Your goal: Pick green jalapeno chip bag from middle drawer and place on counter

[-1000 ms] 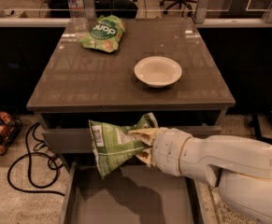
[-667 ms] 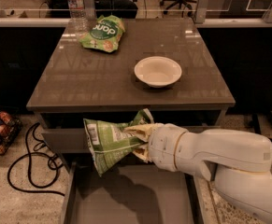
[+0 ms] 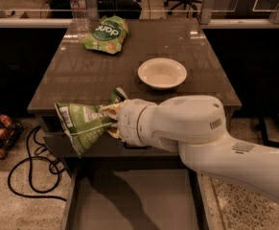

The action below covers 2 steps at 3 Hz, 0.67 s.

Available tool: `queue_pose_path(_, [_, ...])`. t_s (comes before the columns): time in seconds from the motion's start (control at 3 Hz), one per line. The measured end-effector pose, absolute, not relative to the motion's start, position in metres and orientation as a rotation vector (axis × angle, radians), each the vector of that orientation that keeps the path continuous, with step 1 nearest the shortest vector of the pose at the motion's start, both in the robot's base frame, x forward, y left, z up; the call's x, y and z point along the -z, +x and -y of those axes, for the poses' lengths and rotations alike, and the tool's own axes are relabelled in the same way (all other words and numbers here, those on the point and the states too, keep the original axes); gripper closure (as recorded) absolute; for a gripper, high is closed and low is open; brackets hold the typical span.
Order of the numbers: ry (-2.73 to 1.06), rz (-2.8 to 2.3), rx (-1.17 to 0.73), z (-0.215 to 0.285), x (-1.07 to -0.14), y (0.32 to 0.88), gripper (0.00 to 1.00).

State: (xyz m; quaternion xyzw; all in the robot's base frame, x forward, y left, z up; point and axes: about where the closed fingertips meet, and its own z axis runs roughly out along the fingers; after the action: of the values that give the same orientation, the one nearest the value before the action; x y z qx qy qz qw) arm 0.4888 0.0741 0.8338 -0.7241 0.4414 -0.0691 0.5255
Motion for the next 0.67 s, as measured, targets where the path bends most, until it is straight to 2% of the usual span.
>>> queue_pose_path(0.33, [-1.768, -1.152, 0.179, -0.0842, -0.8052, 0.5362, 1.0])
queue_pose_path(0.67, [-1.768, -1.152, 0.179, -0.0842, -0.8052, 0.5362, 1.0])
